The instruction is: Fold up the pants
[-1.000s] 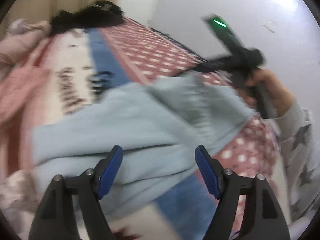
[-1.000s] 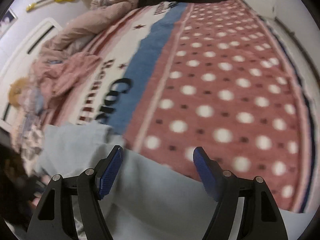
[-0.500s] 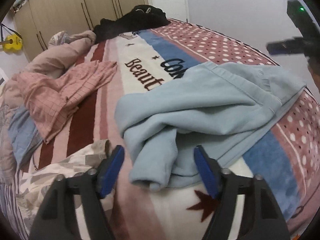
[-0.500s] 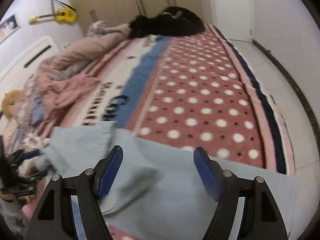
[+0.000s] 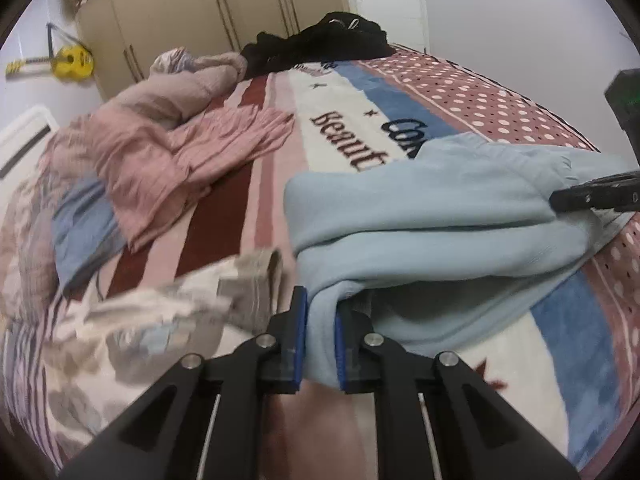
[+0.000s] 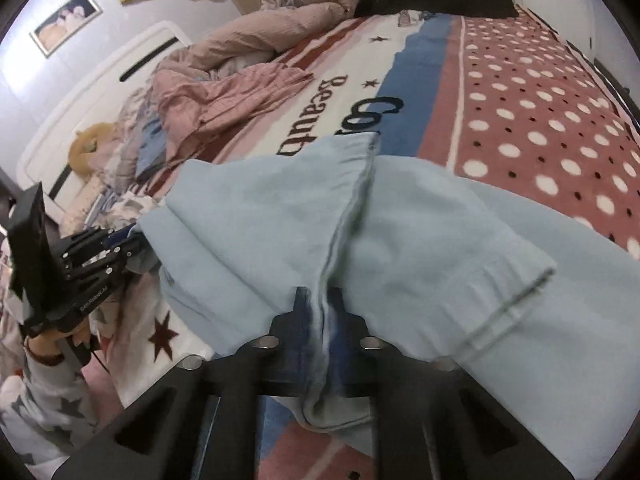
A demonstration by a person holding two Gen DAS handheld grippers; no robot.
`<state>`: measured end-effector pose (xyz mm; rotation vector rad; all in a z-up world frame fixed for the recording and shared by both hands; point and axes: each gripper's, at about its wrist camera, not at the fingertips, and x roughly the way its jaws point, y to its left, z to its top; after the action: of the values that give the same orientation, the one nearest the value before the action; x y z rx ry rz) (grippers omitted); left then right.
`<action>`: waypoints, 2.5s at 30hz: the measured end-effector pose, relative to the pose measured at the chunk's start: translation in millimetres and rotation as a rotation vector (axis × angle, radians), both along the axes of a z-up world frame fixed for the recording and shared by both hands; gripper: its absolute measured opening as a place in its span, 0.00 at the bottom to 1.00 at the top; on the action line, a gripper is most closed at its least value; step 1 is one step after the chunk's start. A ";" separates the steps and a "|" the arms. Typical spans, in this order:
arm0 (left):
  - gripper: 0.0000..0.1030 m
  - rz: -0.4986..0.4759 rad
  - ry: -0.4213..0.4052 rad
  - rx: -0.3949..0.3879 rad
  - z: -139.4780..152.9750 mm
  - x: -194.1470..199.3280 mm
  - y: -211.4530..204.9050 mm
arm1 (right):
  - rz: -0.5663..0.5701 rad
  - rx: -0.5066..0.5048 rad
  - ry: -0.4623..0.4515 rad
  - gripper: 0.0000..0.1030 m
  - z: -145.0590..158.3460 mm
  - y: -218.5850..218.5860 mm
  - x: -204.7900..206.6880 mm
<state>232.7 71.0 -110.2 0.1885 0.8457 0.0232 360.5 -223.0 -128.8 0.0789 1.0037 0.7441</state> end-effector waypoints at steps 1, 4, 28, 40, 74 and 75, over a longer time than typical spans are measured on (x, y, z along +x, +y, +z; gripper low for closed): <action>0.09 0.006 0.001 0.000 -1.9 -3.2 1.4 | -0.012 0.023 0.002 0.04 0.5 -3.6 -3.2; 0.09 0.005 0.016 -0.006 -7.9 -12.6 4.2 | -0.006 0.080 0.022 0.03 0.6 -12.9 -16.0; 0.19 -0.131 0.041 -0.167 -3.3 6.1 2.8 | -0.066 0.104 0.083 0.04 -9.5 50.6 78.1; 0.19 -0.147 0.051 -0.205 -6.6 0.8 6.9 | -0.332 0.143 -0.060 0.03 24.2 -10.4 54.9; 0.15 -0.226 0.008 -0.411 -11.7 -6.0 30.9 | 0.692 -0.401 -0.259 0.60 22.7 243.6 30.3; 0.15 -0.226 0.007 -0.415 -12.0 -6.2 31.4 | 0.707 -0.426 -0.255 0.60 16.8 249.7 33.2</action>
<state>226.5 102.4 -122.2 -0.1078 0.8143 -0.3628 393.7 26.8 -112.0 -0.7570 0.9219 1.1247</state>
